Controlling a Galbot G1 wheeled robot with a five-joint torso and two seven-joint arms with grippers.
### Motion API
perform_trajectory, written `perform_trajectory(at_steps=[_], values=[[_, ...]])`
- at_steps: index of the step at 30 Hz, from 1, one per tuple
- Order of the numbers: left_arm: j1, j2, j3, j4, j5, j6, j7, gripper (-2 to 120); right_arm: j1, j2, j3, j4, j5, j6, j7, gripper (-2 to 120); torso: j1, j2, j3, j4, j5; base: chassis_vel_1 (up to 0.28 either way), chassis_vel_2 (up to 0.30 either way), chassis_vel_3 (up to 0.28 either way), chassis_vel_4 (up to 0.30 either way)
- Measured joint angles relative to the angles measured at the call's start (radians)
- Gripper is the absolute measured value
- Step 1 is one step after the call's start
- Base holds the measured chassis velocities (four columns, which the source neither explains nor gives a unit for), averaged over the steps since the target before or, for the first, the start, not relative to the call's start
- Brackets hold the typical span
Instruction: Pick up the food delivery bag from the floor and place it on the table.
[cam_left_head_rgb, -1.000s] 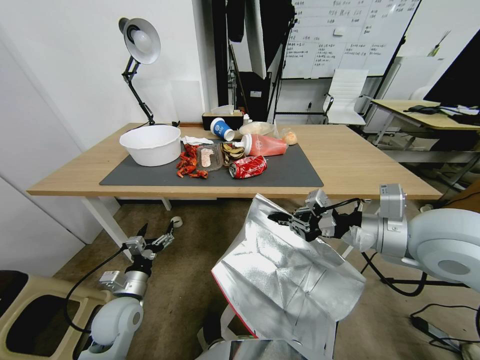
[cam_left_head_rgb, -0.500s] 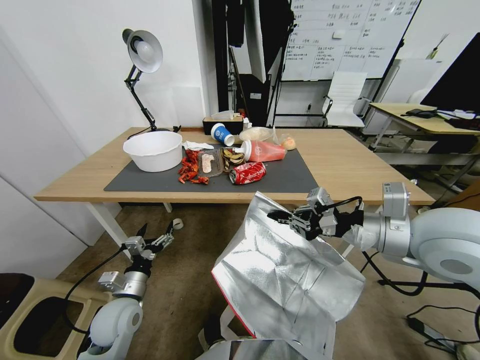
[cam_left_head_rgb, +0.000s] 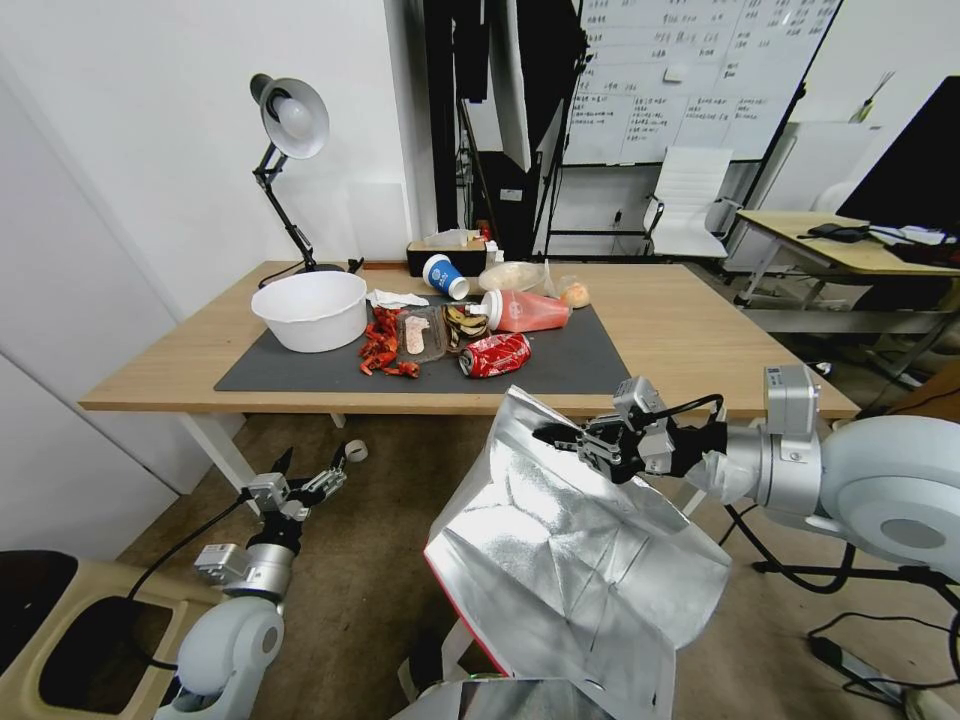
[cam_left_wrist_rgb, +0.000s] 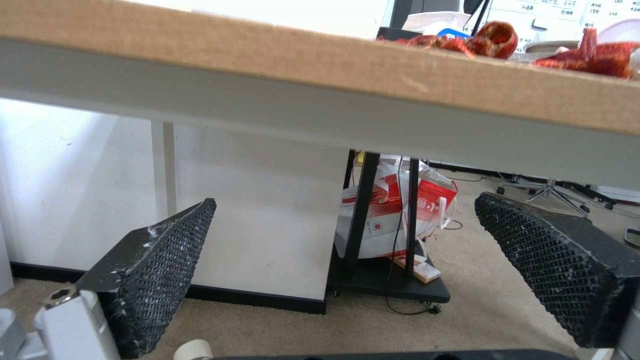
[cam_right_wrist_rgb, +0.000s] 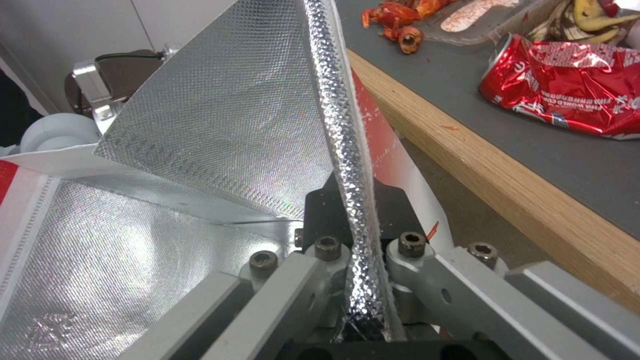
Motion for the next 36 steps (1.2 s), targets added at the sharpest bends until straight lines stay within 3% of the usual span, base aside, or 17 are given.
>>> perform_trajectory(at_steps=[36], values=[[-0.003, -0.002, -0.001, -0.011, -0.001, 0.012, 0.000, 100, -0.011, -0.003, 0.005, 0.000, -0.005, 0.032, -0.062, 0, 0.061, 0.152, 0.092, 0.0000, 0.0000, 0.000, 0.000, 0.000, 0.000]])
